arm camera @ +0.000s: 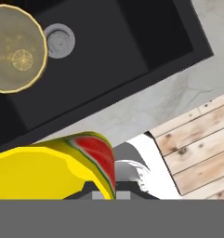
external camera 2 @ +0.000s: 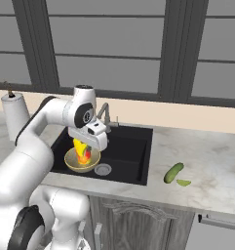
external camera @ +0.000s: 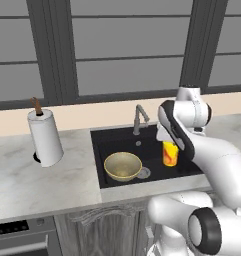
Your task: Remove the lemon wedge and cucumber from the sink. Then move the bowl and cup from the counter to the sink for washing.
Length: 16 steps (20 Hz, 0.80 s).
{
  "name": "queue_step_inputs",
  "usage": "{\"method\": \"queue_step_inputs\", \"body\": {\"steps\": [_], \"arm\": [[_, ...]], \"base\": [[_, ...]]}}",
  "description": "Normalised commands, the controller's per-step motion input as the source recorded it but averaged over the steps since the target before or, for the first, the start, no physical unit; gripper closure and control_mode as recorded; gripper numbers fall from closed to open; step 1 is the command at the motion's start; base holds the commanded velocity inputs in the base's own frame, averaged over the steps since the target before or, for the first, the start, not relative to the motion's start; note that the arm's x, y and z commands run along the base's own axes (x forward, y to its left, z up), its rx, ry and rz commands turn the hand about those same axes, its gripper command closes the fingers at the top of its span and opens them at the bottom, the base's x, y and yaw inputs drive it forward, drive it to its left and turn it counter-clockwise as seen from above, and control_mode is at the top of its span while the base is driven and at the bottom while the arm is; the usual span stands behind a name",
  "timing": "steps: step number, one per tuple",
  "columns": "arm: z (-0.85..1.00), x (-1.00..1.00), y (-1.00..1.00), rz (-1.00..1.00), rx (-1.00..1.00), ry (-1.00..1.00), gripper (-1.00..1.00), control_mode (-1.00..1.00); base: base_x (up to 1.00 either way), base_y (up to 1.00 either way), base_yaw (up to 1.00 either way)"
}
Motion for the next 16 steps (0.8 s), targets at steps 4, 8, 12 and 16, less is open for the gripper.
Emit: {"method": "queue_step_inputs", "body": {"steps": [4,8,12,16], "arm": [[-0.03,0.01,-0.5,0.0,0.0,0.0,1.0,-1.0],[-0.08,0.15,-0.44,0.01,0.0,-0.02,1.0,-1.0],[-0.11,0.23,-0.38,0.02,0.0,0.0,1.0,-1.0],[-0.13,0.34,-0.28,0.01,0.0,0.0,1.0,-1.0]], "base": [[0.0,0.0,0.0],[0.0,0.0,0.0],[0.0,0.0,0.0],[0.0,0.0,0.0]]}}
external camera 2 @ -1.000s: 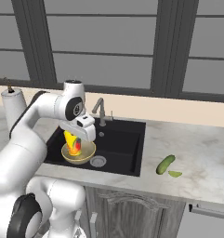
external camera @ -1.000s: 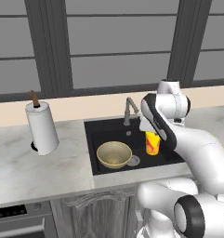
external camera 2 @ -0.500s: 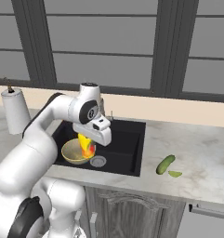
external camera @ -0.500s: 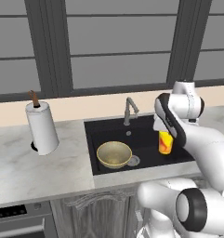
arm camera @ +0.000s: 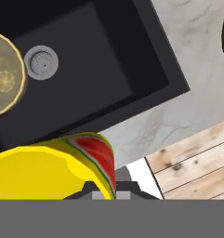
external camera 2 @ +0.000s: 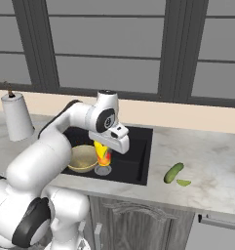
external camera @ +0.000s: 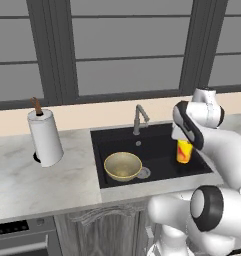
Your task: Remove the lemon wedge and cucumber from the sink. Then move the bowl and cup from the counter to the sink for washing.
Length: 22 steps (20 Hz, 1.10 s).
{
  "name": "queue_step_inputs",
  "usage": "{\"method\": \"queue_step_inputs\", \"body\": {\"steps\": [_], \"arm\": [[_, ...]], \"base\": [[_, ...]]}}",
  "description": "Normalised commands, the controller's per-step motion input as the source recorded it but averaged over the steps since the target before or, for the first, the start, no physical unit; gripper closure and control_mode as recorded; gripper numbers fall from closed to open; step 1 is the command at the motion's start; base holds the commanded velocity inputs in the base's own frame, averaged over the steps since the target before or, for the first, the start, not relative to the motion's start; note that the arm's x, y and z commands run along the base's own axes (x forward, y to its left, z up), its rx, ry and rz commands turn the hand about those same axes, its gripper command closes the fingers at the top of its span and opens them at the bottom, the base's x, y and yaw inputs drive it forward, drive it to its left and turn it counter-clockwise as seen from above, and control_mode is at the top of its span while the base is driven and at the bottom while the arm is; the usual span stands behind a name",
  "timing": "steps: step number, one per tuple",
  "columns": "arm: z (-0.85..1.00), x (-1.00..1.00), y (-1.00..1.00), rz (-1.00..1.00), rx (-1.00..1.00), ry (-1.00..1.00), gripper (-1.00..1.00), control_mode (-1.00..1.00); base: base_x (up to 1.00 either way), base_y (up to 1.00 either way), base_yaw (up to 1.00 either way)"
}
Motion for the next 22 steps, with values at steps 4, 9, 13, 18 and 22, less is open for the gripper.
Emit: {"method": "queue_step_inputs", "body": {"steps": [4,9,13,18,22], "arm": [[-0.11,0.36,-0.23,0.0,0.0,0.0,1.0,-1.0],[-0.11,0.41,-0.19,0.0,0.01,-0.01,1.0,-1.0],[-0.14,0.38,-0.14,0.0,0.04,-0.02,1.0,-1.0],[-0.25,0.29,-0.02,0.0,0.05,-0.04,1.0,-1.0],[-0.28,0.25,0.0,0.0,0.01,-0.02,1.0,-1.0]], "base": [[0.0,0.0,0.0],[0.0,0.0,0.0],[0.0,0.0,0.0],[0.0,0.0,0.0],[0.0,0.0,0.0]]}}
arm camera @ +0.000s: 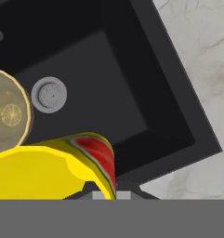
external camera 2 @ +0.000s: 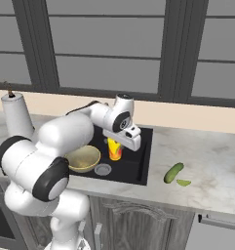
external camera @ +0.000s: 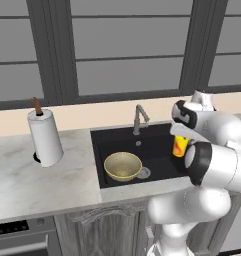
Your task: Remove the lemon wedge and cucumber from the sink. Then move the bowl and cup from the counter to the sink for washing.
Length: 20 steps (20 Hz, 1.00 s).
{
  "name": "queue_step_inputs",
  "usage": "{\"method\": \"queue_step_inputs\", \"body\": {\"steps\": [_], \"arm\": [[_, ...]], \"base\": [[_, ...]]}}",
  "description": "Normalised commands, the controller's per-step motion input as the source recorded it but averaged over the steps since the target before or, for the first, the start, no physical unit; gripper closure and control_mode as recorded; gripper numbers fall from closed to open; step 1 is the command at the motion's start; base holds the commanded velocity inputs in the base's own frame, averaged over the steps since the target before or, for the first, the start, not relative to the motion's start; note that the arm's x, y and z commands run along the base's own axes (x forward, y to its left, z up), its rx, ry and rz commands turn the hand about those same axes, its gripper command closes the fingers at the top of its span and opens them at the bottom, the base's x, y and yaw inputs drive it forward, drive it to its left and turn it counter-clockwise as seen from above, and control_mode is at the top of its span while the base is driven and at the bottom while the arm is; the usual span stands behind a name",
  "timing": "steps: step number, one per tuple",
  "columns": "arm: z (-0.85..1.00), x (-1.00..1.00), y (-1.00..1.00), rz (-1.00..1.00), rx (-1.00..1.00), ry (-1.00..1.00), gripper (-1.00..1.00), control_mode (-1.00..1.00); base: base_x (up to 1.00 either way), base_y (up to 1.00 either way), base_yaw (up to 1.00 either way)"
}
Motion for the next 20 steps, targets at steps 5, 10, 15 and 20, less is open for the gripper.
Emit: {"method": "queue_step_inputs", "body": {"steps": [5,10,15,20], "arm": [[-0.22,0.22,0.0,-0.01,0.0,-0.06,1.0,-1.0],[-0.21,0.13,0.0,-0.11,0.0,-0.01,1.0,-1.0],[-0.12,0.06,0.0,-0.27,0.0,0.02,1.0,-1.0],[-0.07,0.07,0.0,-0.39,0.0,0.02,1.0,-1.0]], "base": [[0.0,0.0,0.0],[0.0,0.0,0.0],[0.0,0.0,0.0],[0.0,0.0,0.0]]}}
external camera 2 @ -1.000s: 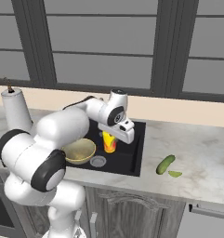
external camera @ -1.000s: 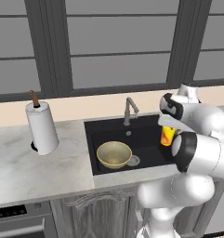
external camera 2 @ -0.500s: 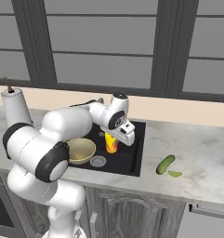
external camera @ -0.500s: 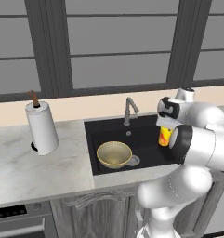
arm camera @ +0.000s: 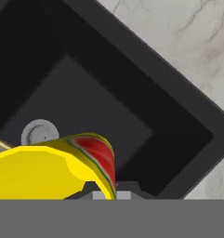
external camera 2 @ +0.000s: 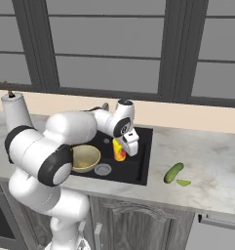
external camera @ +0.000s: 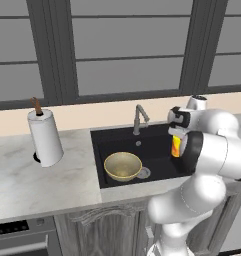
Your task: Remove the lemon wedge and cucumber from the sink. Then move the bowl and cup from the counter to the sink for washing.
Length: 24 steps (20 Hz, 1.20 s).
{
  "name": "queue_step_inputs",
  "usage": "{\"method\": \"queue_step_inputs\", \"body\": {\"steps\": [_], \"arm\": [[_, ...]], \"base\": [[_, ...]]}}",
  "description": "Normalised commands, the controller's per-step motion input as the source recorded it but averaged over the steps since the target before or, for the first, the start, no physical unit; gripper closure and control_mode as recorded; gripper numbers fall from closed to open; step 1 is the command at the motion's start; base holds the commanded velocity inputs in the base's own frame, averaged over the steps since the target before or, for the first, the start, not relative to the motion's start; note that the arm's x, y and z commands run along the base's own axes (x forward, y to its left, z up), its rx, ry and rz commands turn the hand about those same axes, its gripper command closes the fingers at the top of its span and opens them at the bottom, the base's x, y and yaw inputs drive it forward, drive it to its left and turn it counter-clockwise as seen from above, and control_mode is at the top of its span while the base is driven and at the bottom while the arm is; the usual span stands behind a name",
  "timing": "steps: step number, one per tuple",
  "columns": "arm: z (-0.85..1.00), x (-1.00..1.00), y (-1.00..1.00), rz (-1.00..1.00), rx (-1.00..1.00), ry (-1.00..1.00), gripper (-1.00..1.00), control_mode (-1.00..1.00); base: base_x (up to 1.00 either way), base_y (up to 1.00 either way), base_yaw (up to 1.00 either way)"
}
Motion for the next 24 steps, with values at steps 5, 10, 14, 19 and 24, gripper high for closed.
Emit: {"method": "queue_step_inputs", "body": {"steps": [5,10,14,19,24], "arm": [[-0.1,0.09,0.01,-0.41,0.0,0.04,1.0,-1.0],[-0.2,0.11,0.04,-0.43,0.0,0.03,1.0,-1.0],[-0.26,0.18,0.05,-0.41,0.0,0.0,1.0,-1.0],[-0.26,0.23,0.0,-0.3,0.02,0.0,1.0,-1.0],[-0.24,0.18,0.0,-0.18,0.08,0.0,1.0,-1.0]], "base": [[0.0,0.0,0.0],[0.0,0.0,0.0],[0.0,0.0,0.0],[0.0,0.0,0.0],[0.0,0.0,0.0]]}}
